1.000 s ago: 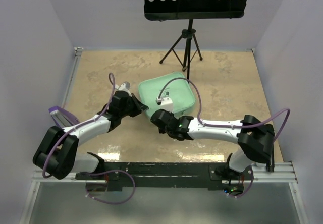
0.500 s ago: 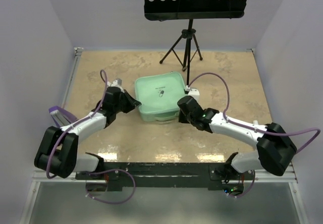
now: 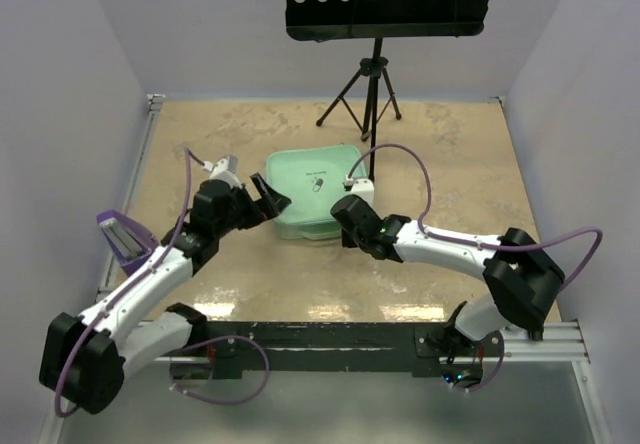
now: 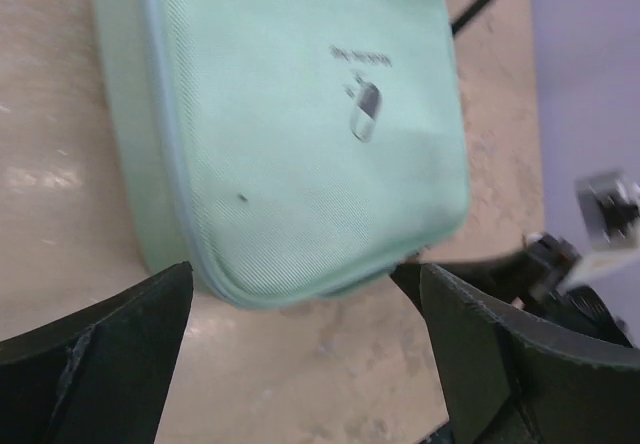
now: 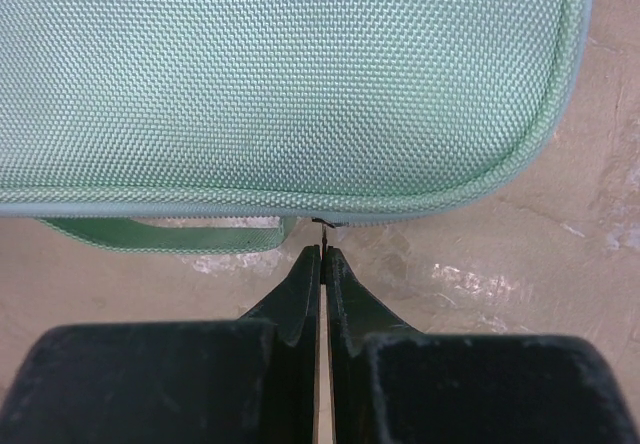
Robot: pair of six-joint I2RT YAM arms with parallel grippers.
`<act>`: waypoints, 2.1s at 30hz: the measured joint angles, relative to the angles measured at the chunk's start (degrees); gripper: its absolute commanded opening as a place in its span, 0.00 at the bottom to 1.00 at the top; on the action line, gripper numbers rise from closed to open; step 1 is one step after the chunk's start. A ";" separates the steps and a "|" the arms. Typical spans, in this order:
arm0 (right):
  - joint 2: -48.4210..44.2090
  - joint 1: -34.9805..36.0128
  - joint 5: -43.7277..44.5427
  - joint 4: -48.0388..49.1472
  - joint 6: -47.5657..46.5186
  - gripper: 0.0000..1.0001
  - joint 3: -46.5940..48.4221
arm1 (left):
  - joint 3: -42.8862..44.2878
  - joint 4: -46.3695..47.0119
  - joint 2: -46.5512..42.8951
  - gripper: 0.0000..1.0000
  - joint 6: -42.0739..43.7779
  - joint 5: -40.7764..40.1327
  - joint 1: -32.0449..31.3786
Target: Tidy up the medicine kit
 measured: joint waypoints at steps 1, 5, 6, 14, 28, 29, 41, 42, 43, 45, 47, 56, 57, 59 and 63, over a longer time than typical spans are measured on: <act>0.68 0.07 0.20 0.02 -0.39 0.00 0.39 | -0.90 0.17 -2.32 1.00 -1.22 -0.44 -2.40; 2.73 0.61 0.66 0.44 -1.60 0.00 1.64 | -4.92 2.23 -4.63 1.00 -7.39 -2.67 -12.79; 3.15 0.74 0.70 0.66 -1.88 0.00 1.88 | -5.49 2.73 -3.48 1.00 -8.96 -3.52 -15.32; 3.37 0.94 0.79 1.25 -3.06 0.00 1.97 | -5.60 7.69 7.41 1.00 -16.35 -10.54 -22.73; 2.82 2.91 1.16 2.51 -3.45 0.00 1.36 | -4.72 20.20 15.96 0.81 -19.17 -17.11 -22.73; 2.82 3.02 1.16 2.56 -3.52 0.00 1.36 | -4.61 20.52 16.81 0.77 -19.26 -17.18 -22.69; 6.75 8.02 2.82 3.85 -4.04 0.00 5.07 | -6.51 19.63 13.44 0.06 -18.75 -17.05 -15.82; 7.78 8.90 2.95 4.02 -4.11 0.00 6.16 | -7.26 19.41 12.28 0.00 -18.60 -16.98 -14.36; 8.85 9.68 3.13 4.02 -4.11 0.00 7.37 | -7.76 19.15 11.39 0.00 -18.60 -17.00 -13.27; 10.54 10.80 3.04 4.13 -4.02 0.00 9.20 | -8.41 18.14 9.79 0.00 -17.75 -16.92 -10.82; 11.19 11.54 2.99 4.37 -3.93 0.00 9.79 | -8.48 17.73 9.44 0.00 -16.98 -16.33 -9.11; 2.60 10.78 2.71 1.38 0.04 0.00 2.67 | -9.84 21.18 10.34 0.00 -16.33 -12.90 -6.84; 1.51 10.58 2.71 0.92 0.63 0.00 2.03 | -9.88 21.81 10.67 0.00 -16.33 -12.59 -6.64; -0.61 9.86 2.71 0.11 2.23 0.00 0.90 | -9.90 22.91 11.41 0.00 -16.31 -11.93 -6.36; -4.46 6.75 0.50 0.04 4.61 0.00 -1.29 | -9.90 24.52 12.52 0.00 -16.28 -10.10 -5.68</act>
